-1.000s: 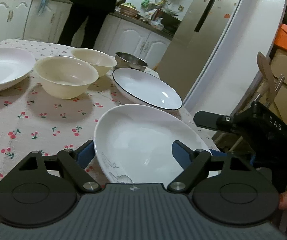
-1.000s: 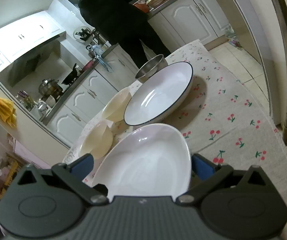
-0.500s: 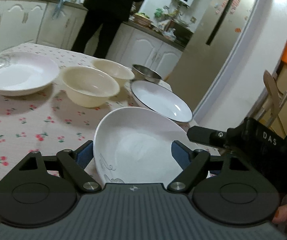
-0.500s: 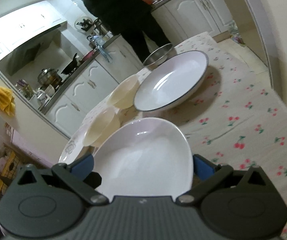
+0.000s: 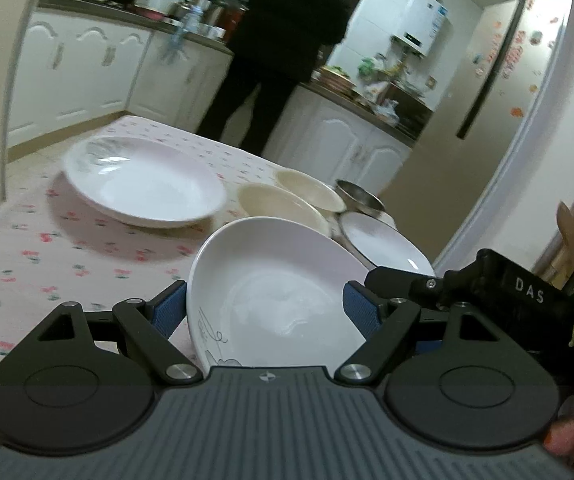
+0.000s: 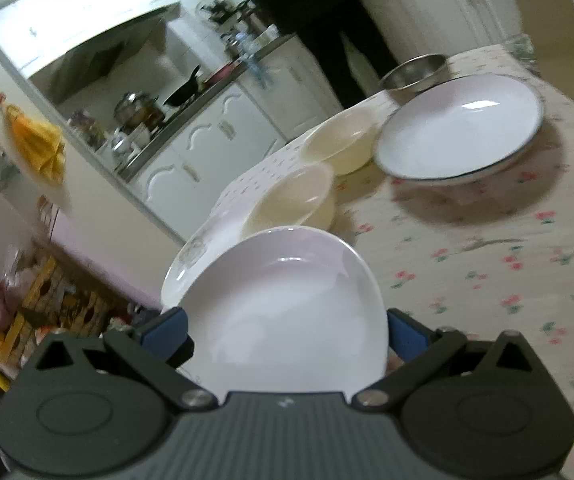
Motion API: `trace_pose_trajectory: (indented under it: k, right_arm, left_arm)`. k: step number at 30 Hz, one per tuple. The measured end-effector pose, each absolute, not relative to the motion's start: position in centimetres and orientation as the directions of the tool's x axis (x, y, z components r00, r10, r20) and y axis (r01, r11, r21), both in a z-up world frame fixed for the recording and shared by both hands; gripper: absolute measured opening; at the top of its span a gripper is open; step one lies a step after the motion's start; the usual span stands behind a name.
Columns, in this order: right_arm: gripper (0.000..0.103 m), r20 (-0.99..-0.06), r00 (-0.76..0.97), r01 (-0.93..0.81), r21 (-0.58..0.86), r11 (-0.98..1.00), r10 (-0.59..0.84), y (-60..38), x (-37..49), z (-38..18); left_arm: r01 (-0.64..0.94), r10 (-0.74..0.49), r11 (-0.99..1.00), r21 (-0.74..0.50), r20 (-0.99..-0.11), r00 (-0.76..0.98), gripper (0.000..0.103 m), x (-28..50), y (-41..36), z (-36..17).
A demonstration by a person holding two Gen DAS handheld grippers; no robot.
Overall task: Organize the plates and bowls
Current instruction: 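Lift the white plate with the left gripper and carry it aside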
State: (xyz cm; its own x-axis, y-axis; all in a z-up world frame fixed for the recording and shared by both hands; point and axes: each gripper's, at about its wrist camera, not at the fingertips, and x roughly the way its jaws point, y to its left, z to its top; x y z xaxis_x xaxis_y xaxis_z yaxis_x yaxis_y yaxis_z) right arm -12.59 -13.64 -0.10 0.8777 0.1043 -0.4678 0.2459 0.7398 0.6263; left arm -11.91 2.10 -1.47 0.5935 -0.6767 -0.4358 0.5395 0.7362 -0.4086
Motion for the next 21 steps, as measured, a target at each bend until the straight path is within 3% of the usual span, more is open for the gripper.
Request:
trace_pose_trajectory:
  k: [21]
  right_arm:
    - [0.103, -0.51, 0.824, 0.118, 0.582, 0.805, 0.247, -6.3, -5.4, -0.3]
  left_arm:
    - [0.365, -0.551, 0.825, -0.431, -0.472, 0.688, 0.101, -9.3, 8.2, -2.8]
